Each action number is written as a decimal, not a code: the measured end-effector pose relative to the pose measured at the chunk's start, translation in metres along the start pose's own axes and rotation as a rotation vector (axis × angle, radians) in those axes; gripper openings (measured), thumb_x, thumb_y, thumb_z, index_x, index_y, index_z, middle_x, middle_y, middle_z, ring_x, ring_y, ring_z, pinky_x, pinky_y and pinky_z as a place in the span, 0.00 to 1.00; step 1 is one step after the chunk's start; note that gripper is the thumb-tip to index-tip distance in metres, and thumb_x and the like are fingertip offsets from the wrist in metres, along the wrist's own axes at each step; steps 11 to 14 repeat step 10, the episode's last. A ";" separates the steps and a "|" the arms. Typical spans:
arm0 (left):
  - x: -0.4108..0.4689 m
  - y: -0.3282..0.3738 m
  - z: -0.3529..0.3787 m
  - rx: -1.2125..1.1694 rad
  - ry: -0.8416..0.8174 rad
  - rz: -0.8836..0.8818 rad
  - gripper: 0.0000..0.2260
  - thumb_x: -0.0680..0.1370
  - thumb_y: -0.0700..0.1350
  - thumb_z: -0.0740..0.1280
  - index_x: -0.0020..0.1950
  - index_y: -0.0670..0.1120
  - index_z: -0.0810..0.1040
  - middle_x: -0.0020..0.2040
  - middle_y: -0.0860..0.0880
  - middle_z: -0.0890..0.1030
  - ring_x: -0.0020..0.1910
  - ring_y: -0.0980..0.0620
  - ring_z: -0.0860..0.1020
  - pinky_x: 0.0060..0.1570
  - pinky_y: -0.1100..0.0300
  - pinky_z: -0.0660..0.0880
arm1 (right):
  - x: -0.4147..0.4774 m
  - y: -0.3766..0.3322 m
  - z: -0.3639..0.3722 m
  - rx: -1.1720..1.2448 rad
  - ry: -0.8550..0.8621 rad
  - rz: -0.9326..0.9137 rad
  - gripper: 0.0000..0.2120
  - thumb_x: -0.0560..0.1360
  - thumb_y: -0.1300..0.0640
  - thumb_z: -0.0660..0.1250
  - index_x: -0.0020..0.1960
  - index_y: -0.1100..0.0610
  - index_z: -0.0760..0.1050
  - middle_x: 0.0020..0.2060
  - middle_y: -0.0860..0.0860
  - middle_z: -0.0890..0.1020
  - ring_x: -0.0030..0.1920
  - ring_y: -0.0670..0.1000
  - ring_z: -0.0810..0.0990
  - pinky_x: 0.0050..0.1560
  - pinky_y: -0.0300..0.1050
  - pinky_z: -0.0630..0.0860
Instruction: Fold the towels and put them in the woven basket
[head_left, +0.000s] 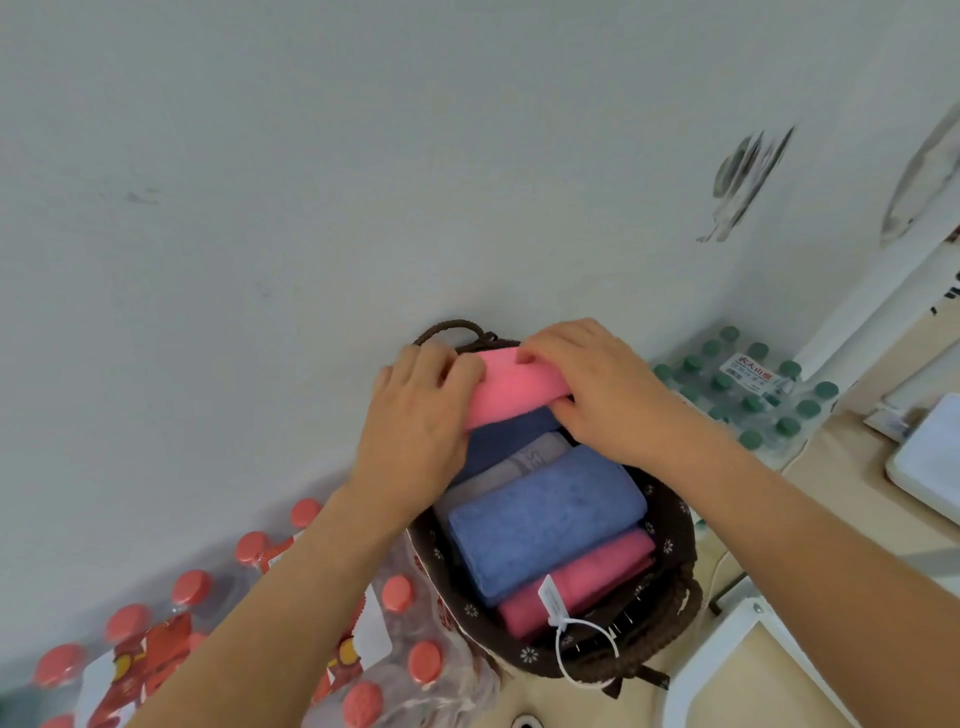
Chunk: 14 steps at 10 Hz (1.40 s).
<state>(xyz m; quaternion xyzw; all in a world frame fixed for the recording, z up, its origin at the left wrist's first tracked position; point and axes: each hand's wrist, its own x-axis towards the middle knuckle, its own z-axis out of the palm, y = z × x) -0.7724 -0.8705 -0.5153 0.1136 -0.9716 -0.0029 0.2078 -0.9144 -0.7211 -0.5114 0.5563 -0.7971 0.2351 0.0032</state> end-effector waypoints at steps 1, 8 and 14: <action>-0.014 -0.004 0.014 0.042 -0.143 0.115 0.26 0.62 0.35 0.70 0.58 0.48 0.70 0.51 0.46 0.72 0.46 0.45 0.69 0.40 0.52 0.68 | 0.004 -0.001 0.013 -0.258 -0.081 -0.079 0.21 0.61 0.69 0.65 0.52 0.55 0.73 0.47 0.53 0.77 0.48 0.57 0.74 0.39 0.50 0.71; -0.024 -0.009 0.002 -0.330 -0.199 0.027 0.19 0.73 0.46 0.54 0.53 0.50 0.83 0.49 0.54 0.81 0.48 0.50 0.76 0.51 0.60 0.72 | -0.005 0.004 0.004 0.057 -0.273 0.162 0.15 0.73 0.63 0.60 0.57 0.52 0.78 0.52 0.51 0.78 0.53 0.52 0.76 0.55 0.51 0.73; -0.025 -0.005 -0.007 -0.546 0.039 -0.132 0.11 0.75 0.42 0.62 0.52 0.51 0.82 0.51 0.58 0.80 0.53 0.58 0.75 0.56 0.65 0.70 | -0.011 0.005 -0.010 0.220 -0.105 0.255 0.10 0.74 0.60 0.65 0.52 0.50 0.79 0.46 0.48 0.80 0.47 0.46 0.78 0.52 0.45 0.75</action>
